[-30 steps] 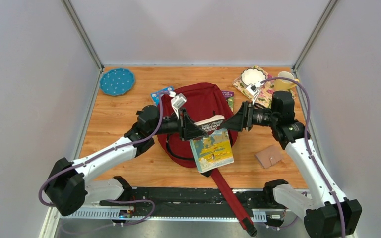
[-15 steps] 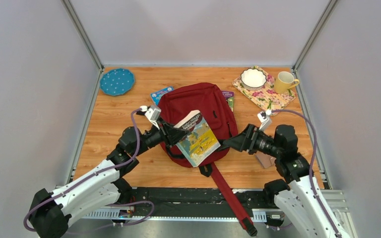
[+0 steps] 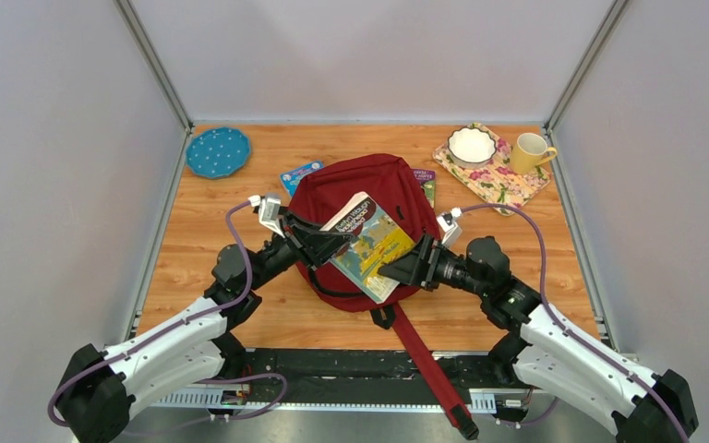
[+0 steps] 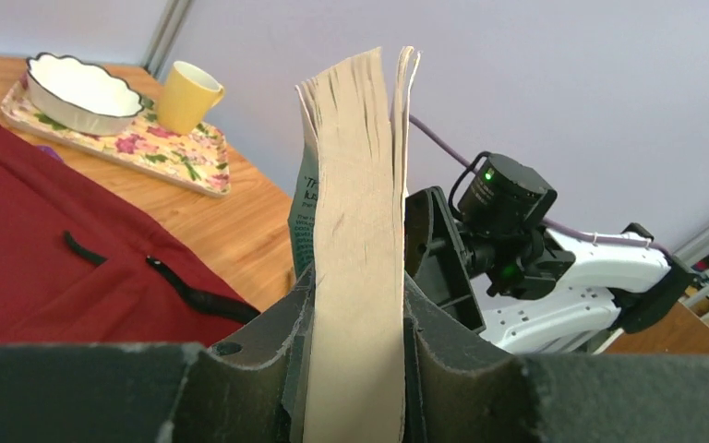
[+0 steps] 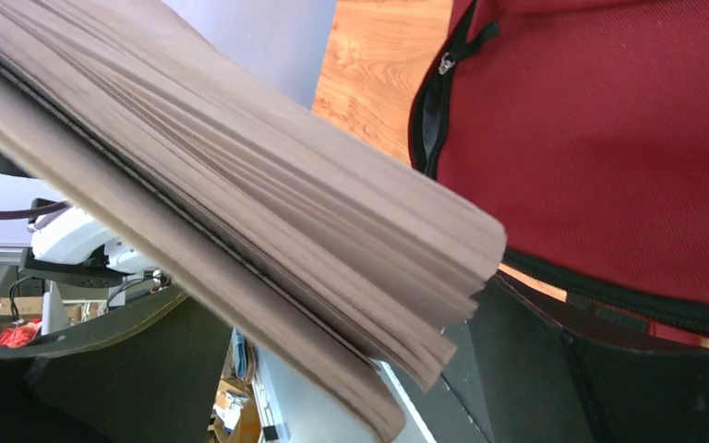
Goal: Pack the student bag
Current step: Pick up the book from the center of the board, then place the book in the student bag.
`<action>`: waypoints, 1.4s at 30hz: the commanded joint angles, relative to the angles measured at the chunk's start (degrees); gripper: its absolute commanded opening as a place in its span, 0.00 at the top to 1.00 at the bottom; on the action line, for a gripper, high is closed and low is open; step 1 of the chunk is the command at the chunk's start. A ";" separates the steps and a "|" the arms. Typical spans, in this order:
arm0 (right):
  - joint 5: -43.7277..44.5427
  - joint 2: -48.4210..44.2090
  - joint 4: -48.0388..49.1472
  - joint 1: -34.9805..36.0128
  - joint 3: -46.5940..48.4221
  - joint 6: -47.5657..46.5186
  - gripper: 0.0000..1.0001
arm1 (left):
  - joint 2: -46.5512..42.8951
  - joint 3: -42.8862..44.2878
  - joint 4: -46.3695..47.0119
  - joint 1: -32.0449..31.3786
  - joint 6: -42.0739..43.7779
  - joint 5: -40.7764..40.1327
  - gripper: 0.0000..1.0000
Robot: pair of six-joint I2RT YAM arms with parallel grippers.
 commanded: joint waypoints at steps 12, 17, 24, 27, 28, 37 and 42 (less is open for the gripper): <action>-0.46 -0.95 26.50 0.20 -2.38 4.18 0.37 | 2.22 -1.28 21.84 1.55 -11.63 3.36 1.00; 0.94 -4.64 26.69 0.29 -3.35 4.71 0.80 | 2.74 -2.33 21.76 2.34 -12.60 2.83 1.00; 8.49 -12.45 10.74 0.20 -0.19 -0.64 1.00 | -0.76 2.58 -4.91 2.52 -1.20 1.08 0.35; 15.51 -15.80 -0.33 0.29 2.62 -3.90 1.00 | -2.26 7.50 -24.78 2.52 8.46 -4.98 0.29; 19.71 -18.07 -3.78 0.20 3.32 -4.69 1.00 | -2.35 8.47 -28.31 2.52 11.01 -6.30 0.29; 43.44 -29.69 -25.50 0.20 9.56 -9.53 1.00 | 9.84 18.57 -48.99 -4.32 37.26 -3.58 0.26; 50.33 -31.98 -34.92 0.20 13.96 -11.55 1.00 | 17.67 22.80 -51.37 -11.37 45.13 0.26 0.25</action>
